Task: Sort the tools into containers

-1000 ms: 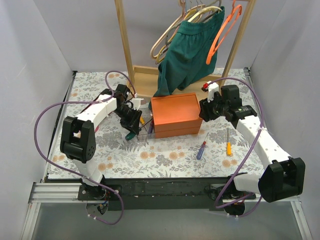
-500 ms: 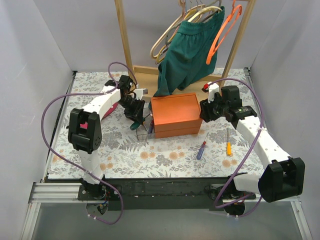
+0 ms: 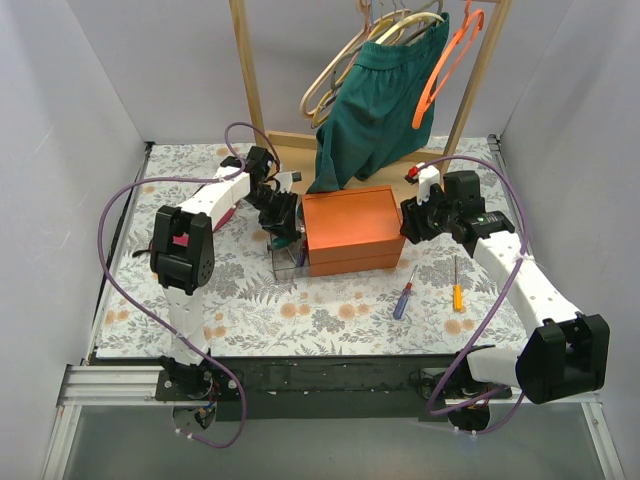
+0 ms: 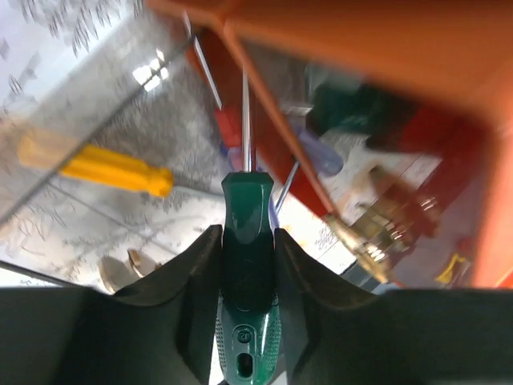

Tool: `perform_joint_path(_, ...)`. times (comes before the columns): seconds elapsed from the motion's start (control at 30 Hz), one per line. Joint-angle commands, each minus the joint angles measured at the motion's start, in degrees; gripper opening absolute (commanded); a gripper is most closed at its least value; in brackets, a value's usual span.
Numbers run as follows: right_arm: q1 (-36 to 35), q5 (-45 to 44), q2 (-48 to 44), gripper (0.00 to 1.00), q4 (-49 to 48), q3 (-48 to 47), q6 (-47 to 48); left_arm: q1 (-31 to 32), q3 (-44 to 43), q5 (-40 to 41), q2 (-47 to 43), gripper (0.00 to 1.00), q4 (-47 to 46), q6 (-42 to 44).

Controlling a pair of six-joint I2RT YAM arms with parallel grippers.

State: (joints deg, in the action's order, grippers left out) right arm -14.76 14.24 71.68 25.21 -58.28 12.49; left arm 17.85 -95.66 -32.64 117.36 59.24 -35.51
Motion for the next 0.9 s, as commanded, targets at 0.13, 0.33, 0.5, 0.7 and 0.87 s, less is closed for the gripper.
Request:
perform_joint_path(0.13, 0.53, -0.62, -0.48, 0.6, 1.59, -3.5, 4.81, -0.09, -4.1, -0.67, -2.57, 0.42, -2.55, -2.03)
perform_joint_path(0.33, 0.53, 4.39, -3.82, 0.65, 6.68, -4.82, 8.94, -0.79, -1.56, 4.24, -8.37, 0.44, -2.2, -2.37)
perform_joint_path(0.5, 0.79, 15.01, -10.32, 0.65, 16.43, -2.29, 31.06, -6.57, 2.66, 10.85, -15.57, 0.43, -5.8, -2.72)
perform_joint_path(0.7, 0.79, 17.93, -18.06, 0.63, 26.81, 8.88, 66.71, -13.45, 11.0, 7.51, -26.64, 0.43, -17.65, -3.96)
perform_joint_path(0.87, 0.26, 17.23, -13.51, 0.62, 29.99, 11.52, 84.6, -13.8, 20.76, 7.69, -37.1, 0.45, -26.11, -7.47)
